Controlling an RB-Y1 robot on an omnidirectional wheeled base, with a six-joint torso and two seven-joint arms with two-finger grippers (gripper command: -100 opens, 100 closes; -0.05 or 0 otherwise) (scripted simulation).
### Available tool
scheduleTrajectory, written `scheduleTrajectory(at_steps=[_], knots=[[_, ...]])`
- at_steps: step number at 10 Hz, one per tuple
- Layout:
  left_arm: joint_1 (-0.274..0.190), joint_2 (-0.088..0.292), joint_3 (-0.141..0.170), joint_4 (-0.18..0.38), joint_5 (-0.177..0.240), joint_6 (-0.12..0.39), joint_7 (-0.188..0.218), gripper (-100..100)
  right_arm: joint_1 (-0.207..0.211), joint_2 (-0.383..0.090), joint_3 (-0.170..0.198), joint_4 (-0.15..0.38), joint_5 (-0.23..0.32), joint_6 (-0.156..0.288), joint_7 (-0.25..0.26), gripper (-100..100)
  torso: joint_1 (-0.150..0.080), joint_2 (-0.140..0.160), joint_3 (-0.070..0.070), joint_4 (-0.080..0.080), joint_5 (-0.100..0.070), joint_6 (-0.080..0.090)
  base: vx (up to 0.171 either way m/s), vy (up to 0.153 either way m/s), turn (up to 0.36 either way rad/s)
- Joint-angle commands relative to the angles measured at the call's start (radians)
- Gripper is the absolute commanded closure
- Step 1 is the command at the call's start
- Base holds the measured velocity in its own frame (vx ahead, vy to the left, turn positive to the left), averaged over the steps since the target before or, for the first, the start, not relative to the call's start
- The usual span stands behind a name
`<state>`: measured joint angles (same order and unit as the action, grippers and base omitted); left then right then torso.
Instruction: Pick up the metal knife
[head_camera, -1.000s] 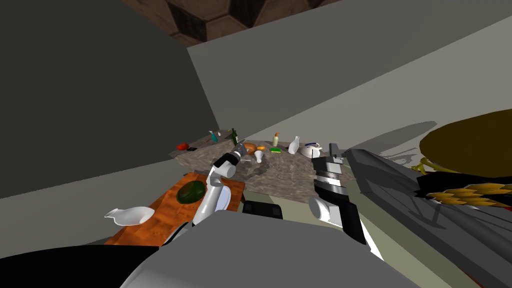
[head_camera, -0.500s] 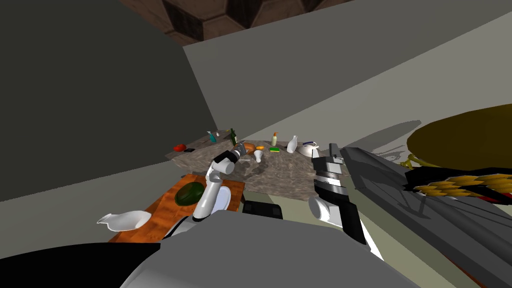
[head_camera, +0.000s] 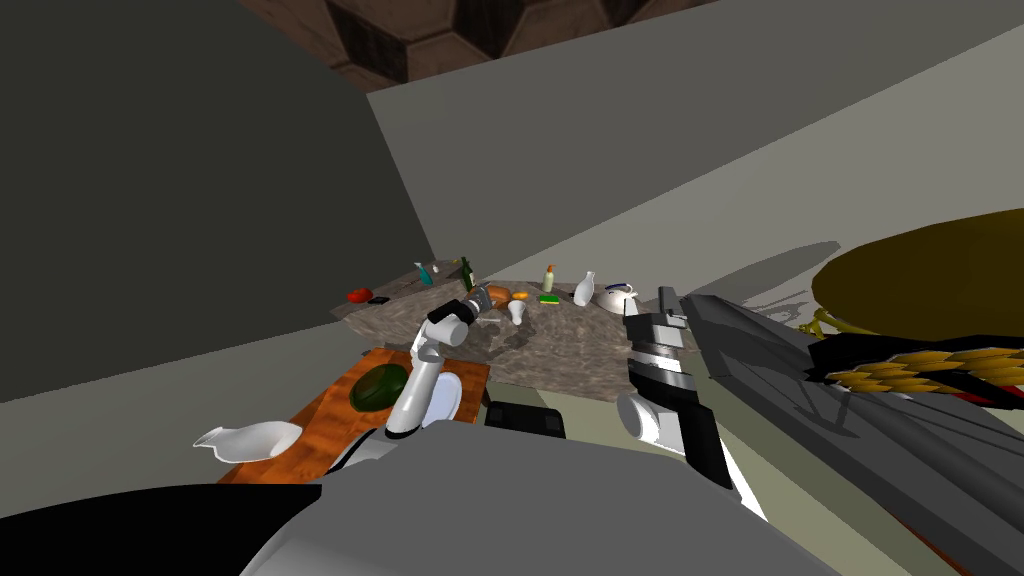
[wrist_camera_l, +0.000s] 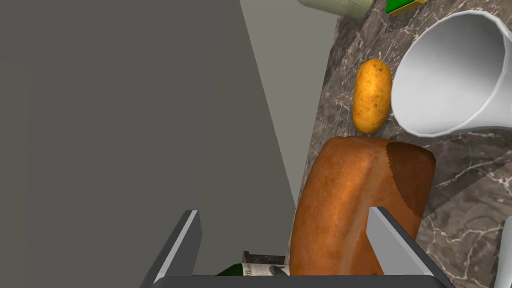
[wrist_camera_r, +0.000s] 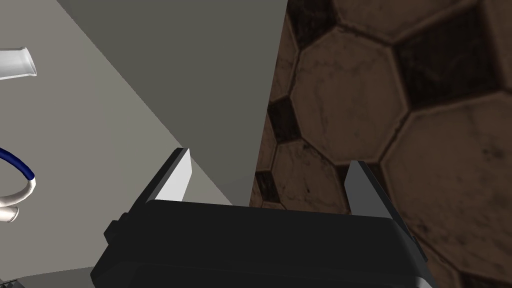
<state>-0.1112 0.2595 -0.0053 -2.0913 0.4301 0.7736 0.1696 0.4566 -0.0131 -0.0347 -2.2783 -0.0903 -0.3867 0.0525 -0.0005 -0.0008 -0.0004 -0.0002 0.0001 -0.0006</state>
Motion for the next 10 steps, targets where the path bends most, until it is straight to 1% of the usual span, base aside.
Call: scheduleTrajectory(at_steps=[1, 5, 6, 10], knots=[[0.000, 0.000, 0.000, 0.000, 0.000, 0.000, 0.000, -100, 0.000, 0.000, 0.000, 0.000, 0.000, 0.000, 0.000, 0, 0.000, 0.000, 0.000, 0.000, 0.000, 0.000, -0.011, 0.011, -0.035], [0.000, 0.000, 0.000, 0.000, 0.000, 0.000, 0.000, -100, 0.000, 0.000, 0.000, 0.000, 0.000, 0.000, 0.000, 0, 0.000, 0.000, 0.000, 0.000, 0.000, 0.000, 0.002, -0.002, 0.005], [-0.005, -0.002, 0.015, 0.012, -0.007, 0.041, 0.012, -100, 0.000, 0.000, 0.000, 0.000, 0.000, 0.000, 0.000, 0, 0.001, 0.001, 0.000, 0.000, 0.000, 0.000, -0.017, 0.018, -0.058], [-0.017, -0.003, 0.047, 0.043, -0.022, 0.134, 0.041, -100, 0.000, 0.000, 0.000, 0.000, 0.000, 0.000, 0.000, 0, 0.002, 0.001, 0.001, 0.000, 0.000, 0.000, -0.015, 0.015, -0.050]])
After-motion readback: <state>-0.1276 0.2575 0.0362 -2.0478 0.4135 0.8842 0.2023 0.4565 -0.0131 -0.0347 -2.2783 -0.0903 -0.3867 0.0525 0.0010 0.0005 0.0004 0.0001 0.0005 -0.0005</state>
